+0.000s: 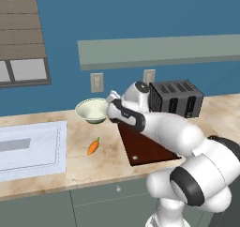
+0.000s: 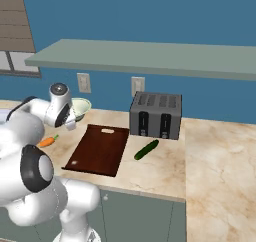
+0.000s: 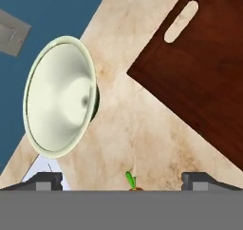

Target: Place the two vegetables and bowl onto the tray for setting up a vegetable dip station.

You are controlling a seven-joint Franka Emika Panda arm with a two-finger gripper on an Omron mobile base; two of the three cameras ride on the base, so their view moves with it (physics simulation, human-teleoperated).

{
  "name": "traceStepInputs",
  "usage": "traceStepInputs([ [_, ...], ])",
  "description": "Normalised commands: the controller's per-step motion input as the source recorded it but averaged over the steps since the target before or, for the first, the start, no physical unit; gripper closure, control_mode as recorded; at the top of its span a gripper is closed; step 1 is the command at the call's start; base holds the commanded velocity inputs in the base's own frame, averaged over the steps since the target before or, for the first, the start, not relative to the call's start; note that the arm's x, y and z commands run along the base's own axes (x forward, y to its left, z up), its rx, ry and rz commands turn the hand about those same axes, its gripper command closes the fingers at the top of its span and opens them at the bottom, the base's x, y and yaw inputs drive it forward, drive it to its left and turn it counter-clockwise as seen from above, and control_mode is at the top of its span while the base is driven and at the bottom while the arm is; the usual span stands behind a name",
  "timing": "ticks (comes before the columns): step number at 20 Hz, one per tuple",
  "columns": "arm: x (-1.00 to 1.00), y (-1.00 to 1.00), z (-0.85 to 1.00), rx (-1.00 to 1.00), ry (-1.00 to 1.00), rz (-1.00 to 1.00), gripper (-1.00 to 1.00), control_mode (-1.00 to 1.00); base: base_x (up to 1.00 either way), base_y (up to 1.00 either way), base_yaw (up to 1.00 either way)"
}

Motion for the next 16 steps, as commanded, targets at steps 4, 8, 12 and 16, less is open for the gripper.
traceStepInputs([
  [4,0.38,0.15,-0.20,0.02,0.11,0.00,-1.00,-1.00,0.00,0.00,0.00],
  [8,0.38,0.18,-0.19,0.00,0.13,0.00,-1.00,-1.00,0.00,0.00,0.00],
  [12,0.33,0.16,-0.18,0.00,0.02,0.00,-1.00,-1.00,0.00,0.00,0.00],
  [16,0.26,0.14,-0.20,0.00,-0.01,0.00,-1.00,-1.00,0.00,0.00,0.00],
])
